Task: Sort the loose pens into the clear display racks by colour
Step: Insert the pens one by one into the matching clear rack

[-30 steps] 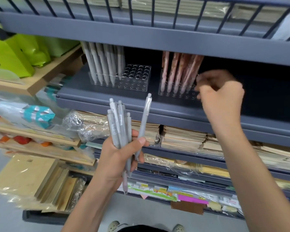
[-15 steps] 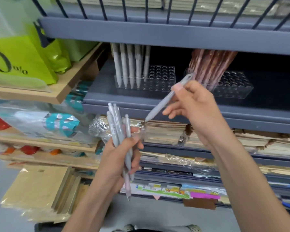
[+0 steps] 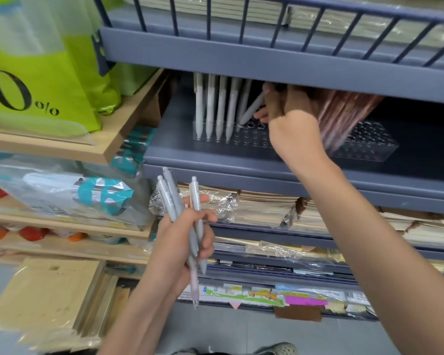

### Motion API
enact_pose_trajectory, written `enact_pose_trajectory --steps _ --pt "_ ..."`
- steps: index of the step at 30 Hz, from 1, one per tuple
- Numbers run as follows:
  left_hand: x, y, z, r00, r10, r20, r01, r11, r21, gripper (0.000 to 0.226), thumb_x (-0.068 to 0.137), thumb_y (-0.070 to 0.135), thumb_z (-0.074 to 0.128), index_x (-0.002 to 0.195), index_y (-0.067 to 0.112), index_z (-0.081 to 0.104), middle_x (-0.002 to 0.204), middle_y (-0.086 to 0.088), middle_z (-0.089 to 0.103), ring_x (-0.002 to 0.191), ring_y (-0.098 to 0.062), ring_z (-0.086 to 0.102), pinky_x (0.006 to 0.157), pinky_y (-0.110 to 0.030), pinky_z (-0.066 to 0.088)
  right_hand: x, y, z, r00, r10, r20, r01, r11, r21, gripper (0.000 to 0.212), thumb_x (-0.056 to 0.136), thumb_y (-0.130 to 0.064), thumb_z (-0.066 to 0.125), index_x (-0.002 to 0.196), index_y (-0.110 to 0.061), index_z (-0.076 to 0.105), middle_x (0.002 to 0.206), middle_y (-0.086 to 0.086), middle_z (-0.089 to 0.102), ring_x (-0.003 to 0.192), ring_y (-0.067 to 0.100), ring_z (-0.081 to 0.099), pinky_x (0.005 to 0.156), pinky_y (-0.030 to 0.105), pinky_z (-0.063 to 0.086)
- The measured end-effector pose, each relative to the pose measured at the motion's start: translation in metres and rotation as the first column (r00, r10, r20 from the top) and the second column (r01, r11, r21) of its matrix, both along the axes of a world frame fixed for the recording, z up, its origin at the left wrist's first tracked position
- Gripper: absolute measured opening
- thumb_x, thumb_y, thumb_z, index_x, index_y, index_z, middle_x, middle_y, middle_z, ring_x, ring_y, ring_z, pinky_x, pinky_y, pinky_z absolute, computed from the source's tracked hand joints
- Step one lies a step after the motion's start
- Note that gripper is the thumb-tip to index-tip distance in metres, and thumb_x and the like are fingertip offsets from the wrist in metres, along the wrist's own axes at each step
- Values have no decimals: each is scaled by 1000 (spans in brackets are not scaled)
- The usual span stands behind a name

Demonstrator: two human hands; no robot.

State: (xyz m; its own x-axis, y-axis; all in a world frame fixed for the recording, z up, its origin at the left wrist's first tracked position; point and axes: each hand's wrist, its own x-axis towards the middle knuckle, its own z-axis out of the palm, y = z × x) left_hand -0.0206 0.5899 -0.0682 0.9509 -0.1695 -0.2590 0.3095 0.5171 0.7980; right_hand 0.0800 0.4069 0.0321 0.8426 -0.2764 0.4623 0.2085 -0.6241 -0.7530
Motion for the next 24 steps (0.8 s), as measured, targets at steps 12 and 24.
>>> enact_pose_trajectory --steps 12,24 --pt "0 0 1 999 -33 7 33 999 -21 6 101 13 50 102 9 53 78 -15 65 40 -14 46 35 -20 36 33 3 14 976 -45 -215 -6 973 -231 27 100 -44 45 98 -18 51 88 4 72 52 -4 59 74 25 50" --pt "-6 -7 0 1000 -20 15 20 1000 -19 11 98 12 52 88 11 49 79 -16 66 40 -16 46 35 -22 37 30 2 6 971 -7 -241 -76 940 -333 36 99 -44 46 119 -15 55 97 10 71 102 33 63 94 37 48"
